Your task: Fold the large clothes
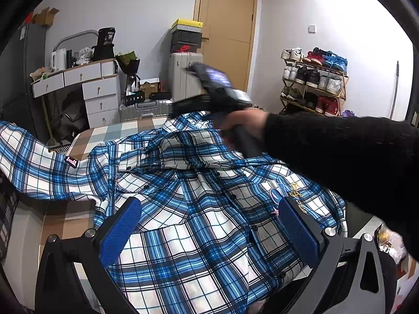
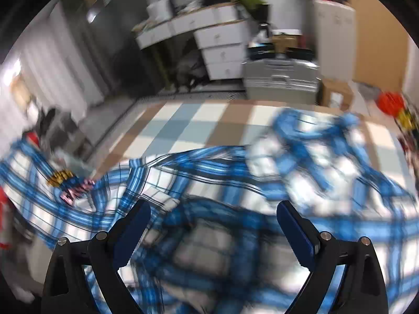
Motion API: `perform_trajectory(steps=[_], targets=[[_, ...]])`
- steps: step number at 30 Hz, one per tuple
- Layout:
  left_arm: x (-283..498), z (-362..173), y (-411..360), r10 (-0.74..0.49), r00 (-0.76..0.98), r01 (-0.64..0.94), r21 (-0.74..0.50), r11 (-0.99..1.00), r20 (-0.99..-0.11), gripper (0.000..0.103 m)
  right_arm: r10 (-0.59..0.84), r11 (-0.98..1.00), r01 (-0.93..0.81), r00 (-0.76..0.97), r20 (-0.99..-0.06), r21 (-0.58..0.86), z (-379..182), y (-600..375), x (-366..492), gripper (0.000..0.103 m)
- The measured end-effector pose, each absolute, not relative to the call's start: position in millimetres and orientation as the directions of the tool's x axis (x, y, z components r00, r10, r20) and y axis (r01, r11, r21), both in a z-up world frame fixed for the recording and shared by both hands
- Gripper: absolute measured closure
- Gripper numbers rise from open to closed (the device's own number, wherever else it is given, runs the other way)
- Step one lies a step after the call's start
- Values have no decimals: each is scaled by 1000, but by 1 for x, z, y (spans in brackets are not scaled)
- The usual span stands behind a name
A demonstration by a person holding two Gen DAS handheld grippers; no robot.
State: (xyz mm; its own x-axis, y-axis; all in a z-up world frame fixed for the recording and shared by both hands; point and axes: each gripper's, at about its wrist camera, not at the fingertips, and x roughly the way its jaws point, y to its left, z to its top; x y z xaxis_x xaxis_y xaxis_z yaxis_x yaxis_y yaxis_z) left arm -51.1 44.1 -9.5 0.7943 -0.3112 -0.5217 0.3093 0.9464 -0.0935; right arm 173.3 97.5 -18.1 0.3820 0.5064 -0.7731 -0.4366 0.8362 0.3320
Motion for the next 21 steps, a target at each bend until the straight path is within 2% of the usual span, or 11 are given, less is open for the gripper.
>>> perform_trajectory(steps=[4, 9, 11, 14, 18, 21], targets=[[-52, -11, 40, -302, 804, 308, -76, 948, -513, 1, 392, 904, -342, 422, -818, 256, -23, 43, 163, 5], [-47, -16, 37, -258, 821, 279, -35, 960, -510, 1, 255, 964, -163, 341, -905, 211, -62, -8, 156, 5], [-43, -16, 37, -228, 837, 265, 5, 964, -497, 1, 192, 978, -130, 280, -940, 161, -84, -14, 154, 5], [-35, -14, 47, -130, 882, 184, 77, 980, -454, 1, 193, 978, -137, 301, -934, 157, -84, -13, 143, 3], [-20, -12, 74, -30, 894, 67, 67, 996, -446, 1, 344, 939, -121, 399, -850, 323, -47, -24, 121, 3], [-12, -9, 91, 28, 897, -2, 60, 998, -441, 1, 446, 887, -160, 536, -717, 433, 5, -31, 79, 3]])
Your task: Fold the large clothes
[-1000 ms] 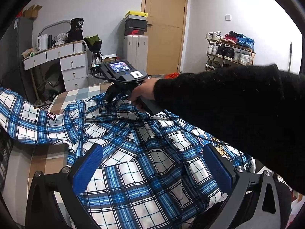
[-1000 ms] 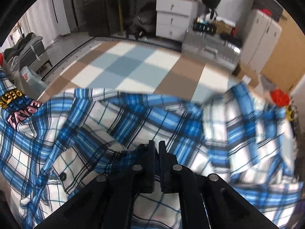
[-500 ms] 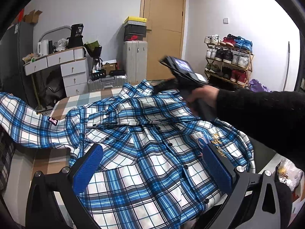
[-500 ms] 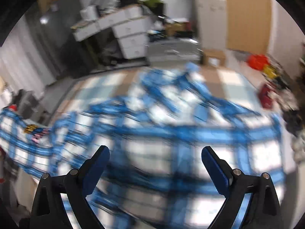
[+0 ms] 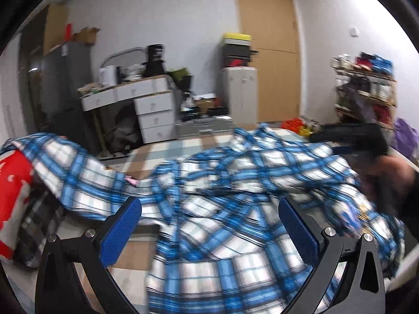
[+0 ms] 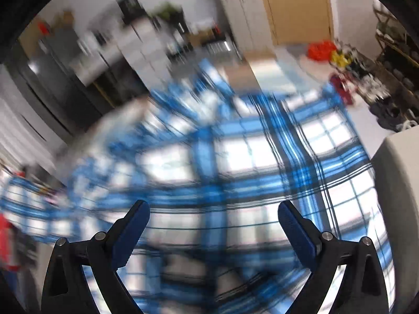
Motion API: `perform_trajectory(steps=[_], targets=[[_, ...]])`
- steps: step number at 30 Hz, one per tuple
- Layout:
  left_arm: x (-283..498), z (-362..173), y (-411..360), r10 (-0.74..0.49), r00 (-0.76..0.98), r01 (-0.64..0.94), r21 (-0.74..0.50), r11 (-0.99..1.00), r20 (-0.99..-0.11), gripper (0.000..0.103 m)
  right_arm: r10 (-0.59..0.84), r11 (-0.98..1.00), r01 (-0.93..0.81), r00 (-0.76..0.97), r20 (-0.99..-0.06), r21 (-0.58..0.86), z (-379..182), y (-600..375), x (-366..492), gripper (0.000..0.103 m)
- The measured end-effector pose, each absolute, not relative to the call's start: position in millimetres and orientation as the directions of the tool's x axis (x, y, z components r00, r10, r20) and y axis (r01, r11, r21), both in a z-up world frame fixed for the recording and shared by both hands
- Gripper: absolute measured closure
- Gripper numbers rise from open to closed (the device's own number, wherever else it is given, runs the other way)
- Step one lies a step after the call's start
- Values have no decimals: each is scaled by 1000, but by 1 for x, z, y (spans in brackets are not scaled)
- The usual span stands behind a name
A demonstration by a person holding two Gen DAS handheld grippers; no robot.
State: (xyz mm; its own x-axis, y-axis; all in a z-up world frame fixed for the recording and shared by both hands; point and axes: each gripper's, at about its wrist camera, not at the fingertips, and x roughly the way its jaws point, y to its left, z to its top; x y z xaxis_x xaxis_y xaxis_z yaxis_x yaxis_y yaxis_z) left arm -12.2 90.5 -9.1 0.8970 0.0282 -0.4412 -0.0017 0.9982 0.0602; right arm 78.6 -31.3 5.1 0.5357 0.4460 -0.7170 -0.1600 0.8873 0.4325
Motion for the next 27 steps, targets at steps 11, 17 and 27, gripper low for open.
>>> perform_trajectory(steps=[11, 17, 27], targets=[[-20, 19, 154, 208, 915, -222, -1, 975, -345, 1, 627, 713, -396, 730, -272, 579, 82, -26, -77, 0], [-21, 68, 215, 227, 886, -289, -100, 952, -404, 1, 675, 687, -448, 686, -273, 572, 78, -16, -89, 0], [-9, 99, 385, 196, 776, -492, -380, 783, -600, 1, 767, 584, -452, 579, -276, 674, 64, -18, -85, 0]])
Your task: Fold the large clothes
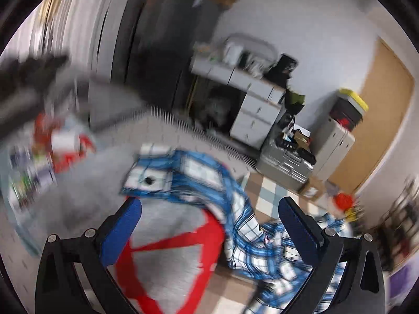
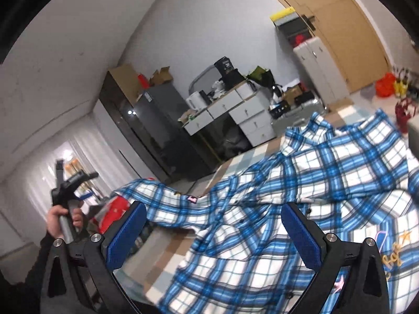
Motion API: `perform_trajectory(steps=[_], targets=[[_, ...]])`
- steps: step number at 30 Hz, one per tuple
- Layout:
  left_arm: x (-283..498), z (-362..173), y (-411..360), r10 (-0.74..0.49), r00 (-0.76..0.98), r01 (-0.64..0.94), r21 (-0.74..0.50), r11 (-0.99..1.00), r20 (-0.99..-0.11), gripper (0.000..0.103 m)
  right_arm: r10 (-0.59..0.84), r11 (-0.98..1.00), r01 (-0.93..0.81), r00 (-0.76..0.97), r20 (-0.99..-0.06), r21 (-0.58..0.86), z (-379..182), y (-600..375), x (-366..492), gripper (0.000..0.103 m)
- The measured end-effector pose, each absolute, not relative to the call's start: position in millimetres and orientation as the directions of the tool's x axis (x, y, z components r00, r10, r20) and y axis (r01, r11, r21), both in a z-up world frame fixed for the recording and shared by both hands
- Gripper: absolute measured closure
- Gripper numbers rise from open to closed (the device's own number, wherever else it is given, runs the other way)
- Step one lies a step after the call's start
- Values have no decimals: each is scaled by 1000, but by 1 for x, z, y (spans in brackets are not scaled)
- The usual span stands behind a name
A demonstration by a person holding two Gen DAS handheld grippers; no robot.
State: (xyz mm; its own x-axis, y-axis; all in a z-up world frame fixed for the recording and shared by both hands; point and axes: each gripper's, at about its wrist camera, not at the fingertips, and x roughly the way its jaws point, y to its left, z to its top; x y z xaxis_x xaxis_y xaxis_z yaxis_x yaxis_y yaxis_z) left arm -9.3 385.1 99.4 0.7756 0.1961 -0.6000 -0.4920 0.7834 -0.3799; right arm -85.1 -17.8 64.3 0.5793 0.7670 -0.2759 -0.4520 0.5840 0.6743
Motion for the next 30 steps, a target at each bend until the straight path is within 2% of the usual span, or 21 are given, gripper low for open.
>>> perform_trajectory(steps=[3, 5, 9, 13, 19, 21, 22, 23, 24, 27, 28, 29, 30], targets=[[1, 73, 420, 32, 740, -509, -529, 679, -671, 1, 761, 585, -453, 593, -263, 672, 67, -22, -87, 0], [5, 60, 431, -27, 749, -504, -595, 626, -662, 1, 759, 586, -456, 599, -257, 669, 68, -24, -88, 0], [16, 59, 430, -34, 778, -469, -616, 633, -627, 1, 754, 595, -460, 604, -259, 659, 68, -23, -89, 0], [28, 47, 443, -75, 775, -487, -668, 563, -628, 1, 760, 592, -465, 595, -263, 658, 68, -24, -91, 0], [17, 52, 461, -33, 834, -455, -721, 522, -550, 1, 754, 601, -476, 603, -259, 642, 70, -23, -93, 0], [14, 54, 466, -16, 852, -445, -741, 503, -523, 6, 753, 604, -480, 605, -258, 636, 71, -23, -93, 0], [11, 54, 469, -6, 850, -454, -739, 497, -526, 17, 752, 607, -482, 605, -261, 631, 71, -21, -94, 0], [12, 53, 470, 0, 844, -466, -734, 494, -536, 34, 751, 611, -483, 604, -266, 628, 71, -20, -94, 0], [14, 53, 469, -4, 835, -475, -727, 496, -549, 41, 751, 613, -484, 602, -271, 624, 70, -19, -94, 0], [18, 51, 468, -16, 815, -485, -697, 529, -579, 52, 753, 615, -487, 596, -279, 620, 70, -18, -94, 0], [19, 52, 468, -14, 809, -490, -687, 536, -588, 67, 754, 614, -489, 595, -279, 619, 70, -17, -94, 0], [19, 51, 469, -19, 806, -490, -685, 538, -592, 88, 755, 614, -490, 594, -278, 618, 70, -17, -94, 0], [20, 50, 470, -30, 805, -486, -687, 541, -593, 94, 753, 616, -491, 596, -279, 616, 70, -17, -95, 0]])
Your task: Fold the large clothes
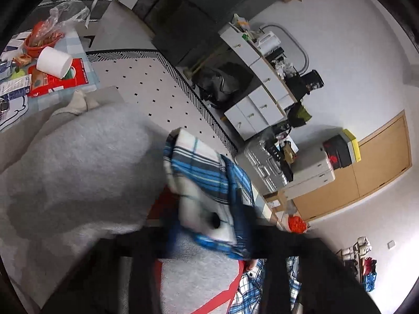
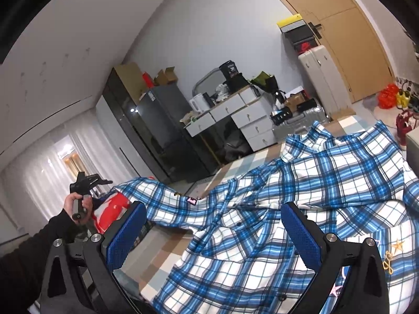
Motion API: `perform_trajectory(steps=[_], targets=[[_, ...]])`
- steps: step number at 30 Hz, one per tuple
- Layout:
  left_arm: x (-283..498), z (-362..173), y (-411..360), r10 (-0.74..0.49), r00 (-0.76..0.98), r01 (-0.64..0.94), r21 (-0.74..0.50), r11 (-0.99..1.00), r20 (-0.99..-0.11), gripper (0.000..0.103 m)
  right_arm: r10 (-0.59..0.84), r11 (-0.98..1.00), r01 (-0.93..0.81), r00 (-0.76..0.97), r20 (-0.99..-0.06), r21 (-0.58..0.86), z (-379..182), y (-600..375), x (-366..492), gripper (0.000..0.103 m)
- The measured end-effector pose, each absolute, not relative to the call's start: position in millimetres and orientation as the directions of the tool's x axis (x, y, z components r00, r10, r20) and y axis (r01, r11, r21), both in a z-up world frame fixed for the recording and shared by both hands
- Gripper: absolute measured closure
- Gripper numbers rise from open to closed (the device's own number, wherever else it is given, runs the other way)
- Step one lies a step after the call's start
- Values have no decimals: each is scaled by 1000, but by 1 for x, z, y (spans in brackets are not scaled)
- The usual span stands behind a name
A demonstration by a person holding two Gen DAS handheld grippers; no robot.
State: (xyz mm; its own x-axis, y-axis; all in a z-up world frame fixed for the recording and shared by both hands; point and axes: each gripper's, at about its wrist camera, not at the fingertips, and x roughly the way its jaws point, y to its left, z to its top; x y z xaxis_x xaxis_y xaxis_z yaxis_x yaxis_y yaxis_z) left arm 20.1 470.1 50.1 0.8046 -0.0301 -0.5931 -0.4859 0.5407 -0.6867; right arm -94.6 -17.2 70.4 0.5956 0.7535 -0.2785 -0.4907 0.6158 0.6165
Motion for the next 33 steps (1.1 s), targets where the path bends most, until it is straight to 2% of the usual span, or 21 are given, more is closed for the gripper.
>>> perform_trajectory(steps=[6, 12, 24, 33], targets=[[19, 55, 465, -1, 812, -472, -656, 589, -584, 99, 752, 619, -492, 595, -284, 612, 71, -17, -95, 0], [23, 83, 448, 37, 834, -437, -618, 654, -550, 100, 750, 624, -496, 597, -284, 604, 71, -17, -96, 0], [75, 142, 352, -77, 888, -233, -588, 775, -454, 101, 751, 619, -495, 600, -275, 610, 73, -21, -97, 0], [118, 176, 232, -244, 855, -36, -520, 854, -459, 101, 702, 650, -445, 663, -261, 616, 76, -44, -94, 0]])
